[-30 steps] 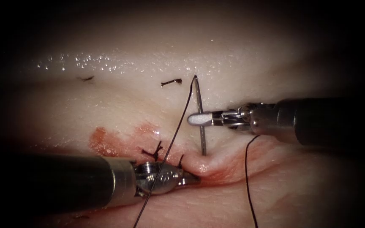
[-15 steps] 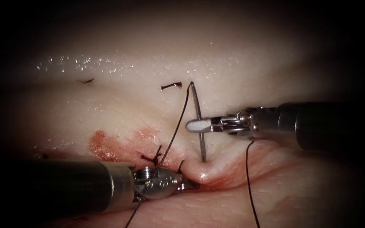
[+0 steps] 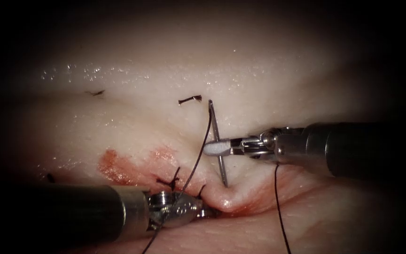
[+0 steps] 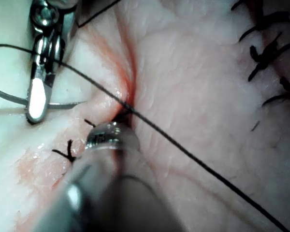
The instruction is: Wound Closure
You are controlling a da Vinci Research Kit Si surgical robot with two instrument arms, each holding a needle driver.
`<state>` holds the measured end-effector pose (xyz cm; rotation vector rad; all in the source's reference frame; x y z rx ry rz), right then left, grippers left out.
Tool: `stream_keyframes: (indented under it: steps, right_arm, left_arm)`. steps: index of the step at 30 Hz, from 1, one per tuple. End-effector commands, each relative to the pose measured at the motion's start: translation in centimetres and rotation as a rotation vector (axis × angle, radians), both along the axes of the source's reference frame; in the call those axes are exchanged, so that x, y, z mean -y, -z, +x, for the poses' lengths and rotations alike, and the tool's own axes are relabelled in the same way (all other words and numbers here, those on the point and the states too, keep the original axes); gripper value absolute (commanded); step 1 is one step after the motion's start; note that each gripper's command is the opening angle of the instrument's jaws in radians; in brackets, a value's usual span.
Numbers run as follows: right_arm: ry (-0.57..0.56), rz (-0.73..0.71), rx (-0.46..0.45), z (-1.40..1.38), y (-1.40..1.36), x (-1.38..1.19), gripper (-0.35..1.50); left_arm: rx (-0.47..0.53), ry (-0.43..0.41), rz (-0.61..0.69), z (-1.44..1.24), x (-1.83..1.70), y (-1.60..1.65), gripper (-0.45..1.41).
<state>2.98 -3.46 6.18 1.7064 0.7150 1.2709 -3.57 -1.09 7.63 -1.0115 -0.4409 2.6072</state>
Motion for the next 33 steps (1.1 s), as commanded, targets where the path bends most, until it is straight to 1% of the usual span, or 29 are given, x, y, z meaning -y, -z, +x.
stream_keyframes:
  steps: [1, 4, 10, 17, 29, 33]
  right_arm:
    - [0.003, 0.0, -0.004, 0.08, -0.01, 0.04, -0.35]
    - [0.015, 0.004, -0.013, 0.08, 0.09, 0.1, -0.35]
    - [0.034, 0.002, -0.008, 0.02, 0.16, 0.16, -0.35]
    - [0.029, -0.004, 0.004, -0.19, 0.2, 0.21, -0.35]
    - [0.06, -0.005, -0.013, -0.12, 0.27, 0.39, -0.35]
    - [0.062, -0.006, -0.011, -0.11, 0.26, 0.38, -0.35]
  left_arm:
    - [0.001, 0.0, 0.0, -0.06, 0.01, -0.06, -0.16]
    - [0.001, 0.0, 0.0, -0.06, 0.01, -0.06, -0.16]
    - [0.002, -0.001, 0.001, -0.05, 0.01, -0.05, -0.16]
    - [0.0, 0.001, 0.0, -0.05, 0.01, -0.04, -0.16]
    - [0.0, 0.001, 0.0, -0.05, 0.01, -0.04, -0.18]
    - [0.0, 0.001, 0.0, -0.05, 0.01, -0.04, -0.18]
